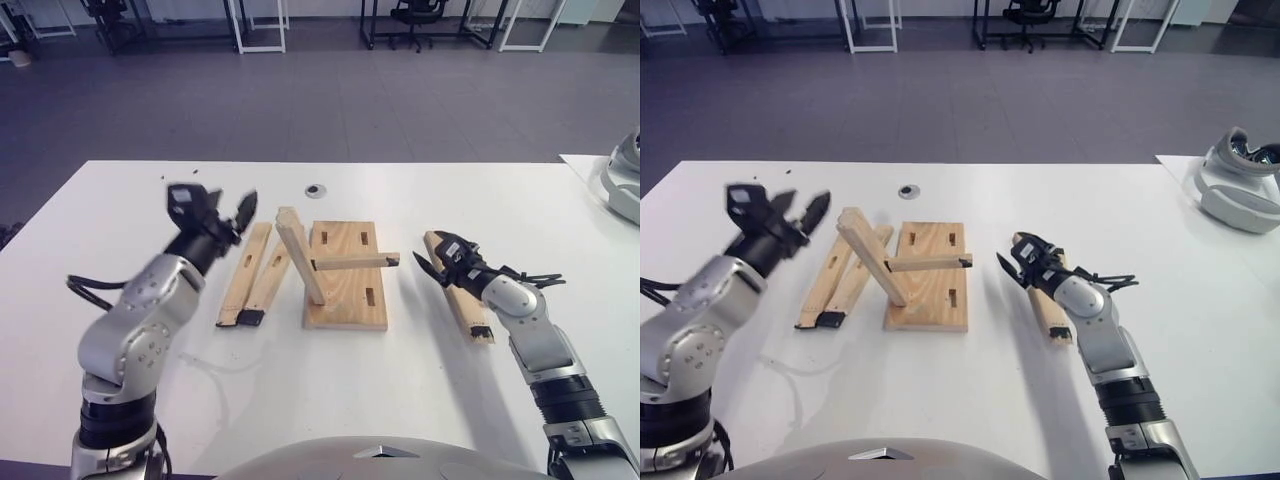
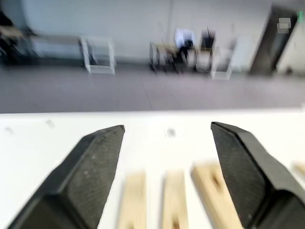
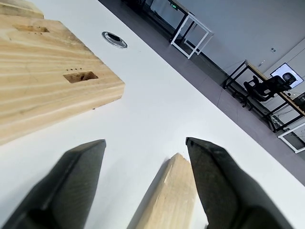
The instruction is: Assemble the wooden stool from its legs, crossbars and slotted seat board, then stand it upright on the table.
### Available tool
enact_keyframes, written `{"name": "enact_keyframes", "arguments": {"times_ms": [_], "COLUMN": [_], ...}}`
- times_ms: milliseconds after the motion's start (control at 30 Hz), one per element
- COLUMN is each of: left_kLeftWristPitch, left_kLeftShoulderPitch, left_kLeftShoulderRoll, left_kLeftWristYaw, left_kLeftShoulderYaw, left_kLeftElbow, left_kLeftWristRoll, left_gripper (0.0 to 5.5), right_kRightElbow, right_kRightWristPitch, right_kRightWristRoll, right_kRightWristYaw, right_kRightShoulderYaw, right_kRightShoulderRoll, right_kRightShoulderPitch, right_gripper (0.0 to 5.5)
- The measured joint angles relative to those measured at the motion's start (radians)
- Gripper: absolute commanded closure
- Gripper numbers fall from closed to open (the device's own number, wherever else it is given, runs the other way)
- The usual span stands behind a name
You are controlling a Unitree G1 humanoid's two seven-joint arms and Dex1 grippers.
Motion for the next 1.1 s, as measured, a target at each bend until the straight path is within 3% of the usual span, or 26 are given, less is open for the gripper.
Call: {"name": "enact_keyframes", "arguments": {"times_ms": [100,267,500,600,700,833,933,1100], "left_kLeftWristPitch": [-0.03,-0.04,-0.042,-0.047,-0.061,-0.225,-0.382,-0.544], "left_kLeftShoulderPitch": [0.068,0.095,0.084,0.083,0.074,-0.154,-0.27,-0.374], "left_kLeftShoulderRoll": [0.034,0.031,0.026,0.025,-0.015,-0.008,0.007,-0.004], "left_kLeftWristYaw": [-0.113,-0.182,-0.193,-0.19,-0.194,-0.279,-0.399,-0.523], "left_kLeftShoulderYaw": [-0.115,-0.167,-0.188,-0.189,-0.128,-0.037,-0.041,-0.073], "left_kLeftElbow": [0.135,0.228,0.251,0.253,0.246,0.176,0.216,0.303], "left_kLeftWristRoll": [0.109,0.195,0.295,0.344,0.329,0.305,0.315,0.334], "left_gripper": [2.16,2.16,3.32,3.43,3.43,3.43,3.43,3.43], "right_kRightElbow": [0.029,0.059,0.072,0.075,0.085,0.101,0.03,0.01], "right_kRightWristPitch": [-0.02,-0.032,-0.033,-0.03,0.03,0.217,0.381,0.495], "right_kRightWristRoll": [0.0,-0.001,-0.002,0.035,0.195,0.54,0.793,1.025], "right_kRightWristYaw": [0.0,0.0,0.001,0.005,0.033,0.104,0.107,-0.018], "right_kRightShoulderYaw": [0.005,0.012,0.024,0.003,-0.087,-0.248,-0.297,-0.334], "right_kRightShoulderRoll": [0.01,0.017,0.024,0.035,0.072,0.13,0.23,0.396], "right_kRightShoulderPitch": [-0.002,-0.001,-0.001,-0.02,-0.121,-0.412,-0.534,-0.662], "right_gripper": [2.36,2.36,2.36,2.36,2.36,2.36,2.36,2.36]}}
